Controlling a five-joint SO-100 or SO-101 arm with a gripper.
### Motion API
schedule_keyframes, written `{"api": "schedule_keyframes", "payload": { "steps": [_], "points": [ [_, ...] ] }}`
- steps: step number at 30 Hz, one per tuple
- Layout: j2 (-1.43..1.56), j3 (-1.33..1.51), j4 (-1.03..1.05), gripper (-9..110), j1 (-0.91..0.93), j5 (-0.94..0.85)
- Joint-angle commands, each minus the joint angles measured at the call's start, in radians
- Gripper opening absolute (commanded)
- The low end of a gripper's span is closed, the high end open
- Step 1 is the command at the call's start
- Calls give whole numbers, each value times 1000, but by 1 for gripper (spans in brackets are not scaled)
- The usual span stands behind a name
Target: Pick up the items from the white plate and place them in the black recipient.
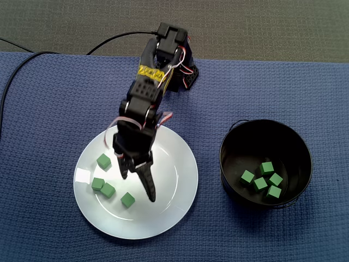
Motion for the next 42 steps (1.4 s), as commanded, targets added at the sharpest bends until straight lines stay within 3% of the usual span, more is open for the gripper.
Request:
{"api": "schedule_keyframes", "payload": {
  "steps": [1, 29, 42],
  "points": [
    [-38, 25, -97, 50, 15, -55],
    [-175, 109, -333, 36, 67, -175],
    [-189, 141, -391, 5, 48, -152]
  ]
}}
